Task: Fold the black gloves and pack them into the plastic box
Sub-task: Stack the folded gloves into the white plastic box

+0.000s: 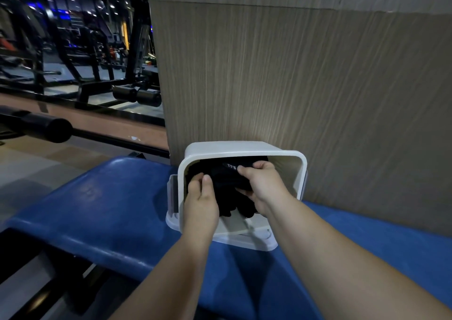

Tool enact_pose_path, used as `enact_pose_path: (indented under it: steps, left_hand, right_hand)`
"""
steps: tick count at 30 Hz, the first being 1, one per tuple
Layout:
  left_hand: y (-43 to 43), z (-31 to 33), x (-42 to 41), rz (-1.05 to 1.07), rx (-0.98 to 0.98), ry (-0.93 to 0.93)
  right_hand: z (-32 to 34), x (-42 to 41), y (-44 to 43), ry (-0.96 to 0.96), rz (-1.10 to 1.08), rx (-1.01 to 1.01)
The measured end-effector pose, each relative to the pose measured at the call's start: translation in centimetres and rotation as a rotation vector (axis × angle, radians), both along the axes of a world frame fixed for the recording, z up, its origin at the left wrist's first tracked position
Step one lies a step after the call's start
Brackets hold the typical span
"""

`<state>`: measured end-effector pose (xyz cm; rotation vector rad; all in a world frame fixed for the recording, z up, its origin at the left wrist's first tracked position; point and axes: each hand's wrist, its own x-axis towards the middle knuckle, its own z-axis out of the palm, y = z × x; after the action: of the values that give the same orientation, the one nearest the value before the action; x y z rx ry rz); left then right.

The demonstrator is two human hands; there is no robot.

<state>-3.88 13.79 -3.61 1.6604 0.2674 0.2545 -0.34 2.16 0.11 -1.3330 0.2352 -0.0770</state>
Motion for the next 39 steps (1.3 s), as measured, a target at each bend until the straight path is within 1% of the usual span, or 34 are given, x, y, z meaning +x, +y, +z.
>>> enact_pose_path:
  steps: [6, 9, 11, 15, 20, 25, 28, 30, 32, 36, 39]
  left_hand:
    - [-0.2, -0.2, 0.1, 0.035, 0.036, -0.03]
    - [-0.2, -0.7, 0.7, 0.054, 0.079, -0.003]
    - [-0.1, -1.0, 1.2, 0.062, 0.102, 0.007]
    - [-0.2, -0.9, 1.0, 0.073, 0.139, -0.027]
    - [-0.1, -1.4, 1.5, 0.027, 0.194, -0.169]
    - [0.1, -1.9, 2.2, -0.003, 0.25, -0.137]
    - [0.1, -2.1, 2.5, -0.007, 0.261, -0.137]
    - [0.1, -2.3, 2.7, -0.003, 0.257, -0.145]
    - [0.1, -2.5, 3.0, -0.004, 0.25, -0.148]
    - [0.2, -2.7, 3.3, -0.005, 0.196, -0.142]
    - [0.3, -2.8, 3.3, -0.014, 0.15, -0.107]
  right_hand:
    - [-0.3, 1.6, 1.9, -0.017, -0.02, -0.165]
    - [-0.2, 2.2, 2.6, 0.0, -0.014, -0.185]
    - [-0.2, 2.4, 2.9, -0.005, -0.018, -0.249]
    - [-0.2, 2.4, 3.0, -0.046, -0.041, -0.546]
    - [-0.4, 1.8, 2.5, -0.126, -0.071, -0.884]
    - [-0.5, 0.9, 2.2, -0.267, -0.077, -1.144]
    - [-0.8, 0.4, 1.7, -0.358, -0.082, -1.393]
    - [-1.0, 0.4, 1.3, -0.434, -0.047, -1.546]
    - [-1.0, 0.8, 1.1, -0.456, 0.046, -1.621]
    - [-1.2, 2.2, 0.9, -0.399, 0.283, -1.663]
    - [-1.6, 3.0, 0.7, -0.345, 0.372, -1.684]
